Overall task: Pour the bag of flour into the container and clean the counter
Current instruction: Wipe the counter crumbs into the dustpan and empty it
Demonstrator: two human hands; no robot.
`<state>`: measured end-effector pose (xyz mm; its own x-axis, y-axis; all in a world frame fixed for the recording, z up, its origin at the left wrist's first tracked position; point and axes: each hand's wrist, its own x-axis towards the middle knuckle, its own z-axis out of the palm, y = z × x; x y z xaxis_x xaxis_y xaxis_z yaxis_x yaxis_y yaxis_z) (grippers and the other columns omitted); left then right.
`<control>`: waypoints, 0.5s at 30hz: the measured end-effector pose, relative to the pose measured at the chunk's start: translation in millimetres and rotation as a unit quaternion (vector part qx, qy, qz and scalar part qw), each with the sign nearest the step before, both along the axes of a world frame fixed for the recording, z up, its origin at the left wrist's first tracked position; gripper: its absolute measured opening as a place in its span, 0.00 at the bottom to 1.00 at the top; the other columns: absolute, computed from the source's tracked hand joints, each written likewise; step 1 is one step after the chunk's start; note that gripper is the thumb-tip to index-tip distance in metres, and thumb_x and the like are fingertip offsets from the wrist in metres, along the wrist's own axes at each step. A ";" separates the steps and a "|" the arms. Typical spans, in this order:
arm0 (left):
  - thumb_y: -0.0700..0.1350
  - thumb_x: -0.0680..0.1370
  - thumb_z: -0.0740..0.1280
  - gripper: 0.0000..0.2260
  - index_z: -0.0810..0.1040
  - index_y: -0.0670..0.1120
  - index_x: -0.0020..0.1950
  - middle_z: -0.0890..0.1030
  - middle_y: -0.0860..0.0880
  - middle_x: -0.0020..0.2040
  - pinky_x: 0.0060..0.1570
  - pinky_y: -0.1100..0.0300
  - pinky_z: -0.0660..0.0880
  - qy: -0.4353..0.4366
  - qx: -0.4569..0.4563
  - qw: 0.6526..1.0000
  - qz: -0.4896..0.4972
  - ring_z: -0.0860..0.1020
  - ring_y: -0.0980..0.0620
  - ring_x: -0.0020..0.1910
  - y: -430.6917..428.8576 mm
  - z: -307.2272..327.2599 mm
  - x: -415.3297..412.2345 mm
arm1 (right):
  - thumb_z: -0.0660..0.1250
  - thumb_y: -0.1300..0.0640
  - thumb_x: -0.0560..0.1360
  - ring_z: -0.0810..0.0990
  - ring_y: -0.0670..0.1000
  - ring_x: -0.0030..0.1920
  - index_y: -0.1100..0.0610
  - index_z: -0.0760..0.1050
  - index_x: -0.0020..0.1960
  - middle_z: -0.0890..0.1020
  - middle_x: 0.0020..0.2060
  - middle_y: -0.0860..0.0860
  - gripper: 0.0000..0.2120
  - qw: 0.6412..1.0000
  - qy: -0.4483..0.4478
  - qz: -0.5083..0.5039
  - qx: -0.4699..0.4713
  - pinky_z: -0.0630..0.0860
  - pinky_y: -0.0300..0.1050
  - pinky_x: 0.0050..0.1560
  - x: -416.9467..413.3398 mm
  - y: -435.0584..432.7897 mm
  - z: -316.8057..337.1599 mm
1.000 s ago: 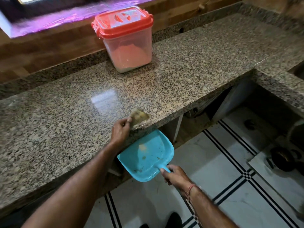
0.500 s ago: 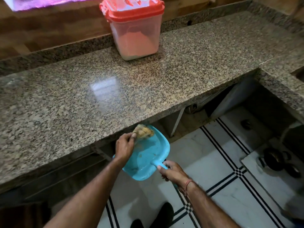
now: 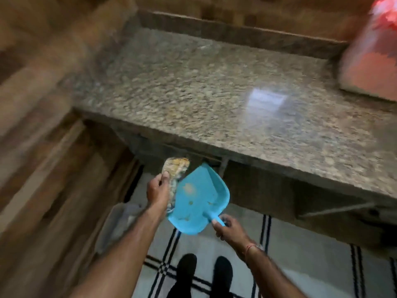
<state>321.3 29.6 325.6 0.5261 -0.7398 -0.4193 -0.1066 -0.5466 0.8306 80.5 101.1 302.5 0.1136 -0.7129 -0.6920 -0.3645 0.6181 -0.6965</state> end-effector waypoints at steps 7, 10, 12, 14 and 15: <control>0.60 0.79 0.61 0.29 0.79 0.34 0.62 0.82 0.33 0.60 0.58 0.46 0.76 -0.057 0.023 0.979 0.193 0.80 0.35 0.60 84.6 -43.5 126.2 | 0.70 0.49 0.79 0.78 0.46 0.35 0.56 0.79 0.50 0.81 0.36 0.50 0.10 0.982 0.041 0.184 0.011 0.77 0.48 0.41 103.8 -13.4 -42.3; 0.58 0.78 0.60 0.28 0.81 0.34 0.57 0.83 0.33 0.55 0.54 0.46 0.77 -0.073 0.024 0.965 0.252 0.81 0.35 0.56 133.3 -65.4 161.7 | 0.70 0.51 0.79 0.79 0.47 0.37 0.56 0.79 0.53 0.81 0.40 0.51 0.08 0.970 0.044 0.238 0.015 0.80 0.49 0.43 154.2 -8.7 -73.9; 0.55 0.80 0.61 0.22 0.83 0.37 0.56 0.85 0.38 0.51 0.49 0.50 0.77 -0.064 0.032 0.955 0.288 0.82 0.39 0.52 163.2 -92.8 183.2 | 0.71 0.51 0.79 0.80 0.48 0.39 0.58 0.79 0.57 0.82 0.44 0.53 0.12 0.962 0.054 0.265 0.024 0.79 0.45 0.41 188.7 -2.9 -103.3; 0.50 0.84 0.62 0.16 0.83 0.39 0.55 0.84 0.41 0.48 0.45 0.54 0.73 -0.062 0.059 0.947 0.310 0.82 0.41 0.50 183.6 -118.8 199.6 | 0.70 0.52 0.79 0.80 0.51 0.40 0.56 0.79 0.53 0.82 0.44 0.54 0.08 0.955 0.070 0.288 0.029 0.78 0.48 0.44 218.3 2.1 -126.7; 0.50 0.84 0.62 0.16 0.83 0.40 0.54 0.83 0.40 0.47 0.44 0.52 0.73 -0.062 0.069 0.941 0.327 0.82 0.39 0.51 194.0 -139.6 210.1 | 0.70 0.52 0.79 0.80 0.52 0.41 0.54 0.80 0.49 0.82 0.42 0.53 0.05 0.949 0.077 0.306 0.027 0.78 0.51 0.46 235.8 5.7 -146.8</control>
